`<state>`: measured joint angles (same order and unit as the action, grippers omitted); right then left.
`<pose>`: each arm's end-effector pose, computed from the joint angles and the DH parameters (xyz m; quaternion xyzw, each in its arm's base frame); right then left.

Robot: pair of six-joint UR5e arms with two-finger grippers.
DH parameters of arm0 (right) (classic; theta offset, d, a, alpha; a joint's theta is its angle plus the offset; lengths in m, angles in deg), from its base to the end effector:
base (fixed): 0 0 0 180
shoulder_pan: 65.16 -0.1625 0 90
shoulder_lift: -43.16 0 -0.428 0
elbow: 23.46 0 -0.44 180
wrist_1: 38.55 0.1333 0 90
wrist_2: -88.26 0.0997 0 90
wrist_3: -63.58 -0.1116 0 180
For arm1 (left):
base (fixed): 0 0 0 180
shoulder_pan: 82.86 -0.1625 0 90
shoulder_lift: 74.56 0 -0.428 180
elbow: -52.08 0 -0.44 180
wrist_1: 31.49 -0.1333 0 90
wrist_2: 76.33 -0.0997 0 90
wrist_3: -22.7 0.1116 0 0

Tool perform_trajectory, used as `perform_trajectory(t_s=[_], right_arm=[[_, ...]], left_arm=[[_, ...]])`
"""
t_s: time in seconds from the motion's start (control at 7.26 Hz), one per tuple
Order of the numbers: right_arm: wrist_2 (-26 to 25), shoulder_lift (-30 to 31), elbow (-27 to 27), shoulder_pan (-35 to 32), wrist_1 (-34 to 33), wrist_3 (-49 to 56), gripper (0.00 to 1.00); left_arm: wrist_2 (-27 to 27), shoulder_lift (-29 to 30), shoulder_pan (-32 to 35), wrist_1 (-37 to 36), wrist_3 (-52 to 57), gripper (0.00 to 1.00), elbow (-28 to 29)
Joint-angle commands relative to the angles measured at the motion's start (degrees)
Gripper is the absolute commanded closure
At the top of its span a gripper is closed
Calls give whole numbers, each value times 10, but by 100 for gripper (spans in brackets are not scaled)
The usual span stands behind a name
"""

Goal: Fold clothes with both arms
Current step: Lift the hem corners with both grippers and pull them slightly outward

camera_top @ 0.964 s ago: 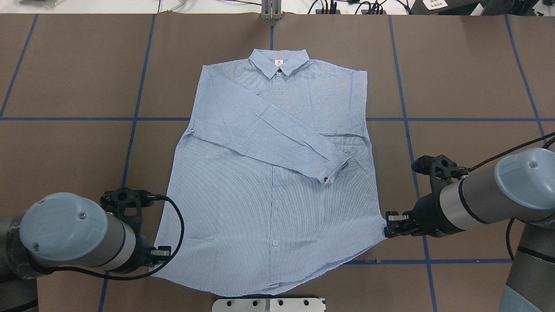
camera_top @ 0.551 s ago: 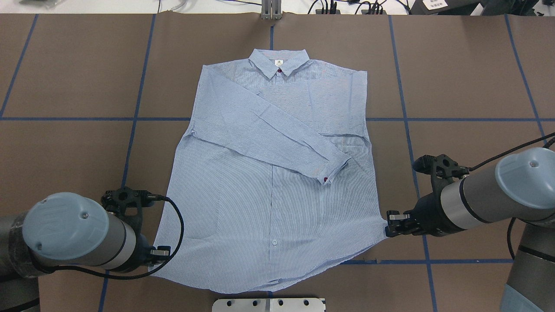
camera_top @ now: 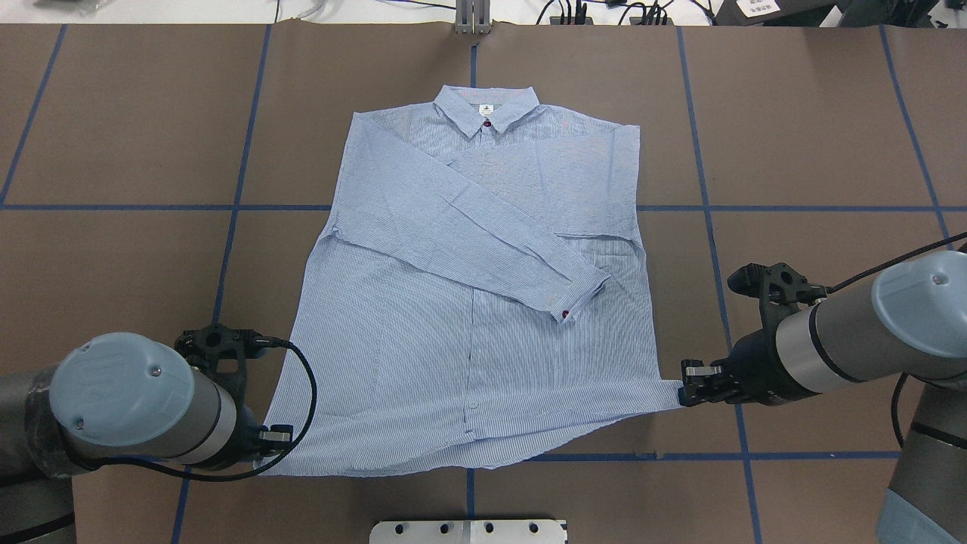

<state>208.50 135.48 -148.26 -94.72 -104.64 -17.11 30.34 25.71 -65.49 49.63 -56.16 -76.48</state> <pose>-0.3876 -0.3085 0.3242 -0.0650 -0.5066 0.0283 0.8592 0.4575 -0.2492 0.2704 -0.0488 0.3611 -0.0011 0.9312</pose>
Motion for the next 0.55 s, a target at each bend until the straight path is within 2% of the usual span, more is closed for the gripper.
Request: perform_trajectory(t_s=[0.0,0.41], right_arm=[[1,0,-1,-2,0,0,100],[3,-2,-11,-9,0,-2,100]], left_arm=[[0,4,2,0,-2,100,1],[1,7,3,0,-3,100,-6]])
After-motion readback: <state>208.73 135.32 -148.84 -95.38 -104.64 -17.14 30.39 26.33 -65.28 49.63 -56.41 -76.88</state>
